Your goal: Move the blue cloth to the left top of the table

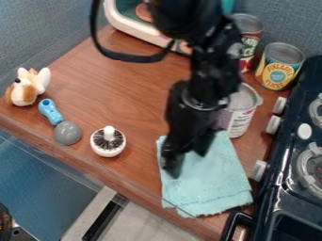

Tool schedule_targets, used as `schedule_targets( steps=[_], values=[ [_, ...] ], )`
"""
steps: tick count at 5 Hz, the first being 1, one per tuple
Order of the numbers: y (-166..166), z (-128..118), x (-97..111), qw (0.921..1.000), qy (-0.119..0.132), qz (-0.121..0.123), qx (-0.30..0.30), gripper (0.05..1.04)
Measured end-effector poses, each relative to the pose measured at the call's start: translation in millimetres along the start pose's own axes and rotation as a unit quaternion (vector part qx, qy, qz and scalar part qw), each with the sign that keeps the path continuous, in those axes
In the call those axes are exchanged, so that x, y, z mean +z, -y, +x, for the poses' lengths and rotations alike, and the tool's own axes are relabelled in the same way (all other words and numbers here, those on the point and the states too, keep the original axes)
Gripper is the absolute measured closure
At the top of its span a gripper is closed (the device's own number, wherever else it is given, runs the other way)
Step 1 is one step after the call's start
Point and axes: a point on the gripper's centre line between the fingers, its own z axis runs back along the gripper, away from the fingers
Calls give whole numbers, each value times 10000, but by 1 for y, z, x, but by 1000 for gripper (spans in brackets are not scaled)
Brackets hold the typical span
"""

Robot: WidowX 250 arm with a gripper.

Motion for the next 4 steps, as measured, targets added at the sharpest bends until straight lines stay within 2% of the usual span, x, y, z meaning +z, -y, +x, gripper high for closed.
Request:
schedule_targets(
  steps=[1, 2, 4],
  values=[
    [5, 12, -6, 9999, -7, 18, 115, 84],
    [6, 40, -7, 9986, 71, -28, 518, 83],
    [7, 102, -6, 9902, 282, 11, 1369, 83]
  ],
)
